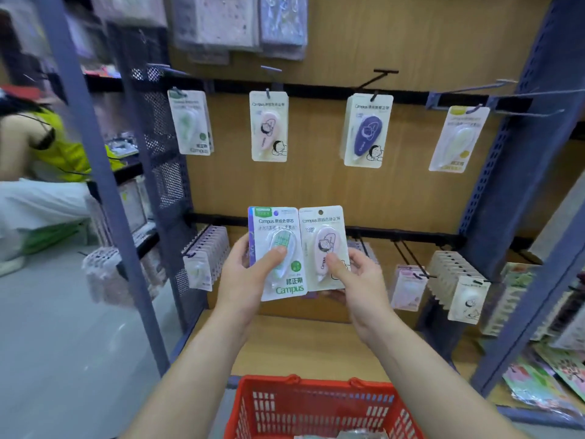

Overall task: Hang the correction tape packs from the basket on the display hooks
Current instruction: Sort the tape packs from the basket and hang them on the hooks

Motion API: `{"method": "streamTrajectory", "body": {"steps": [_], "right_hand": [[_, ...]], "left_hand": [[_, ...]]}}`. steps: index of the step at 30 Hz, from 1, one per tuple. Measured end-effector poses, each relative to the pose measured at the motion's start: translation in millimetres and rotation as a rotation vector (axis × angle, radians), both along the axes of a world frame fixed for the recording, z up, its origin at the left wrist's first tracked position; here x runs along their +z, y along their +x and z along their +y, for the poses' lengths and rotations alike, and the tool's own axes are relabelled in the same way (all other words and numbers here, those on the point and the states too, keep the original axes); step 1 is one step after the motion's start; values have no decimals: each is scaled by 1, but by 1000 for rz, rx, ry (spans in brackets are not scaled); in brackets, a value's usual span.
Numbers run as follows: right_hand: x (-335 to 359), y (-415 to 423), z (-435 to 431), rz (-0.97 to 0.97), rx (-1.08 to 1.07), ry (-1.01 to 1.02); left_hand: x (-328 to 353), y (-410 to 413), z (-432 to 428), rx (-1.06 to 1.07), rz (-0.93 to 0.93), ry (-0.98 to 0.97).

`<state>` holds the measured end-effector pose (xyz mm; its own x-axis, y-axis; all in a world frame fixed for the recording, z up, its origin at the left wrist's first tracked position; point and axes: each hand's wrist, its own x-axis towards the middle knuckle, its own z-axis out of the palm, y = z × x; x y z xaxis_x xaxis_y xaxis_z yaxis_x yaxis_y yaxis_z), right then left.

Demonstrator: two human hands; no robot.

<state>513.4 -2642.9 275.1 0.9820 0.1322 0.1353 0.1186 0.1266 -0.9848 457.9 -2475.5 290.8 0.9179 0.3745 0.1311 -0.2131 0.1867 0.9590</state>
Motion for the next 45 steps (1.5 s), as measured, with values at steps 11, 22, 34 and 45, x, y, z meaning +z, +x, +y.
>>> {"method": "streamTrajectory", "body": {"steps": [11,22,34,45], "right_hand": [[124,102,116,-237,-53,-62],[143,142,150,-257,-144,-59],[47,61,154,-239,292,-309],[47,33,185,-204,382,-219]], "left_hand": [[26,16,89,120,-116,38],[15,19,106,132,-147,-56],[5,18,121,177,-137,-98],[-4,10,146,250,-118,-139]]}}
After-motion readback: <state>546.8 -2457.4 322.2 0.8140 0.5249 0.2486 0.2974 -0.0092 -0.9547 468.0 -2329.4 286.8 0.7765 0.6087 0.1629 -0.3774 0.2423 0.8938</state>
